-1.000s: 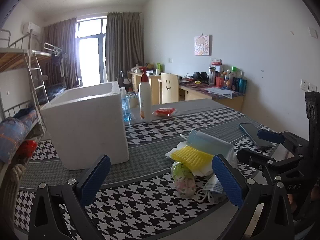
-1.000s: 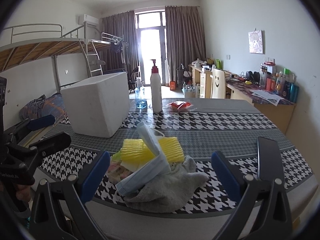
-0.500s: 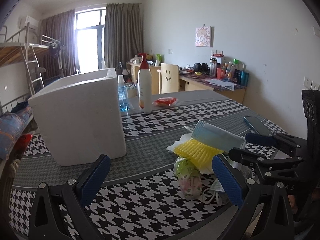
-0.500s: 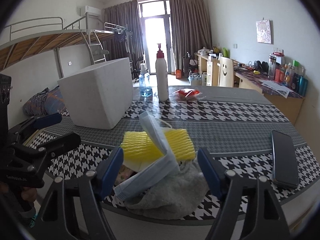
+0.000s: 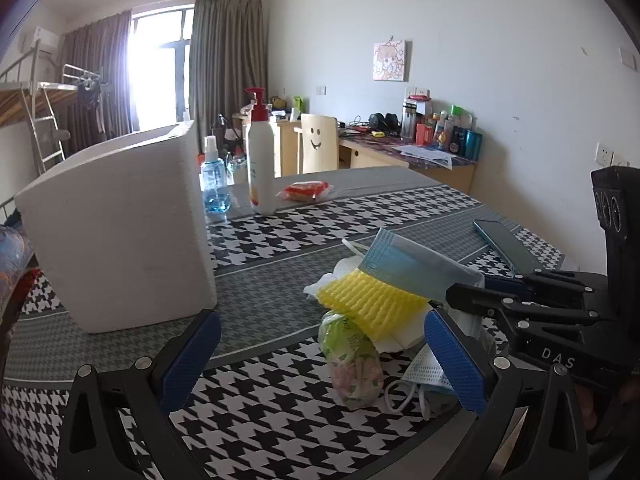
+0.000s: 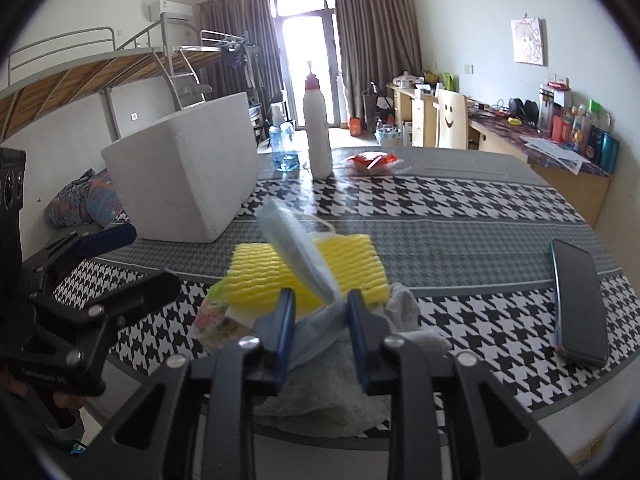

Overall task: Organize soft objects
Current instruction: 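Grasp the blue face mask with the right gripper while the left gripper approaches the yellow sponge, then lift the blue mask with the right gripper while the left gripper closes on the yellow sponge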

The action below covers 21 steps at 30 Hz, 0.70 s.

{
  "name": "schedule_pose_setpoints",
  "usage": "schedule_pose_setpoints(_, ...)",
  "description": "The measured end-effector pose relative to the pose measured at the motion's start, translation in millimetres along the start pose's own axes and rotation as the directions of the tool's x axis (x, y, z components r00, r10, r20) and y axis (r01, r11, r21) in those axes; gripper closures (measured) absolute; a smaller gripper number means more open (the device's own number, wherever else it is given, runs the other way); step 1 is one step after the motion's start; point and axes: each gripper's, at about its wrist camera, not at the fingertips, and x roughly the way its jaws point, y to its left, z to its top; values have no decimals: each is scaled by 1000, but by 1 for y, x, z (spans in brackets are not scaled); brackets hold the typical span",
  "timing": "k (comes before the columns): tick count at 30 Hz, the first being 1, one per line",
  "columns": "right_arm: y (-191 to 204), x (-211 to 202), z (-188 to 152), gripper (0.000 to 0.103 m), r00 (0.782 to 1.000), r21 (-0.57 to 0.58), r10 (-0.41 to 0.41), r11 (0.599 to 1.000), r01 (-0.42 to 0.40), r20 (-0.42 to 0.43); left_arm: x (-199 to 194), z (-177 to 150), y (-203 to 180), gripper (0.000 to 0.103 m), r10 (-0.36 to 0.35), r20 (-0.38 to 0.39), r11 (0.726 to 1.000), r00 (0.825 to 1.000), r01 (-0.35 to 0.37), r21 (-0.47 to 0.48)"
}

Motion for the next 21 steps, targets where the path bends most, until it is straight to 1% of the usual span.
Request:
schedule_pose_setpoints(4,-4,-2,-1,83,1000,17,-1,1000,1,5,3,0,-8,1,-24,-9,999,1000,24,23)
schedule_pose_setpoints(7,-9,-7,1,85,1000,32,1,999,-2,25,5,0,-12,1,-41,-18,999,999,41,28)
schedule_pose_setpoints(14,-20,-21,7,85,997,51,-20,999,17,68,8,1,-23,1,-35,-16,998,999,36,56)
schedule_pose_setpoints(21,-37,-32,13,85,994,95,-28,995,18,107,13,6,-32,1,-33,-14,996,999,34,83)
